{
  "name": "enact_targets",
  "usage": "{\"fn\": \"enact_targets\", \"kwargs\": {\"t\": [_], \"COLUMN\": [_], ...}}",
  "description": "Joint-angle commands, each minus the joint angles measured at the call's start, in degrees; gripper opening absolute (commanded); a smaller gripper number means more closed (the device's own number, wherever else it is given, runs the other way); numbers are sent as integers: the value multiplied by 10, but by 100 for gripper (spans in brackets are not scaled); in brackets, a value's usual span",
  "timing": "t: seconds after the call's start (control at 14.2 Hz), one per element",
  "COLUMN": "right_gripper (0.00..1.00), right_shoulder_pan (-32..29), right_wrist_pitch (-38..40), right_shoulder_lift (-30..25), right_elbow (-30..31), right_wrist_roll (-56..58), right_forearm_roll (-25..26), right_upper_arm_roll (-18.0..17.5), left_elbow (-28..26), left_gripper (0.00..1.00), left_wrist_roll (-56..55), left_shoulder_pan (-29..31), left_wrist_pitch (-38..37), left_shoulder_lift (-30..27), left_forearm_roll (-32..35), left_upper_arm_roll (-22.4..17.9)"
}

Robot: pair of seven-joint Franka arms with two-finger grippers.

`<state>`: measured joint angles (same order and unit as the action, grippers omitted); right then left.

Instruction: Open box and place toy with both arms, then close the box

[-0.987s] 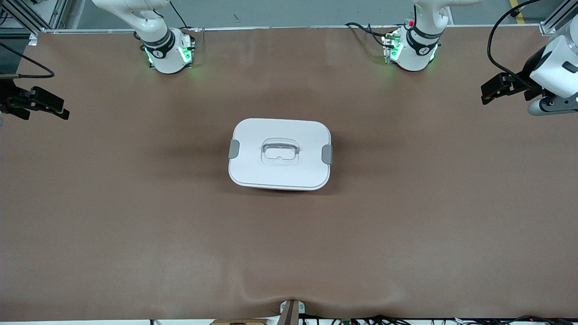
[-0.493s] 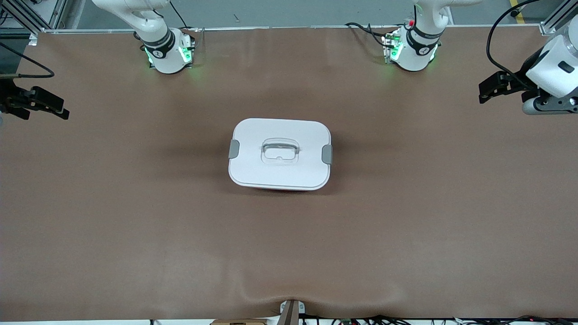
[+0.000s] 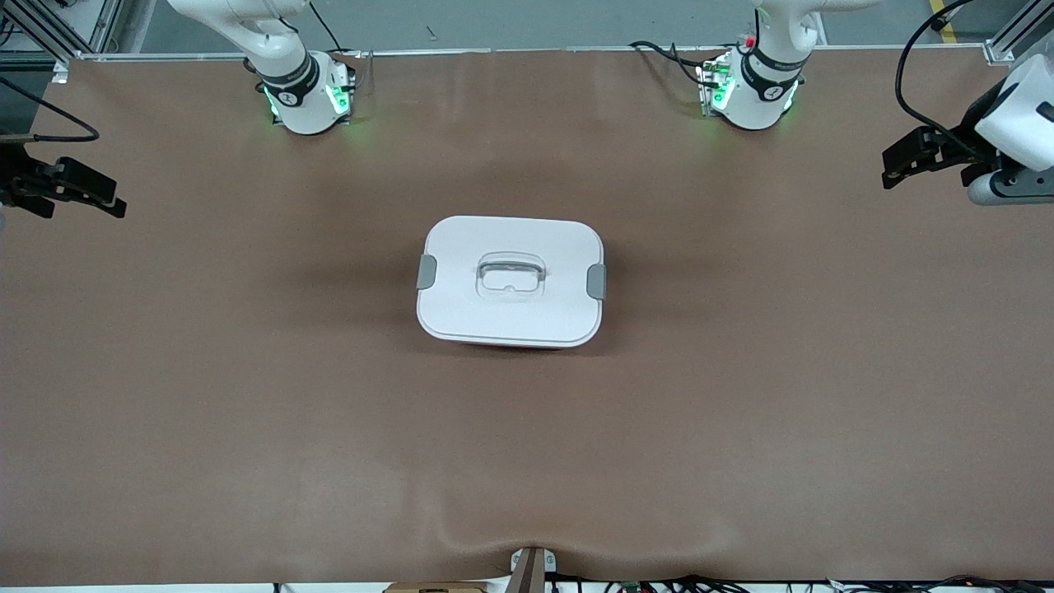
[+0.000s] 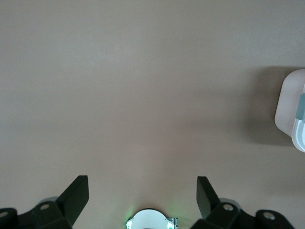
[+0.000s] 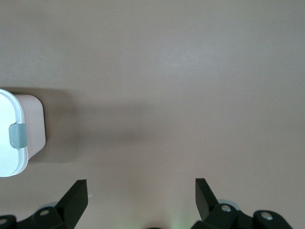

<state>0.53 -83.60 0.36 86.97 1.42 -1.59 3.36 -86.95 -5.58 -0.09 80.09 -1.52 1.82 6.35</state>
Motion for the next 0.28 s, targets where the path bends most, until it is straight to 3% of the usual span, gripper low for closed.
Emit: {"fn": "enact_targets", "kwargs": {"t": [0.0, 0.21], "right_gripper": [100, 100], "right_shoulder_pan": [5, 5], "right_wrist_pitch": [5, 6], "right_shoulder_lift": [-13, -13], "right_elbow": [5, 0], "right_wrist_roll": [-11, -10], "right_forearm_roll": [5, 5], "right_upper_arm_roll": [1, 1], "left_elbow": [6, 6], "left_gripper": [100, 100], "left_wrist_roll": [13, 14], "left_shoulder_pan": [-2, -3], "left_wrist_pitch": [1, 1], "left_shoulder_lift": [-2, 2], "left_forearm_roll": [-13, -16], "left_upper_arm_roll": [-4, -2]}}
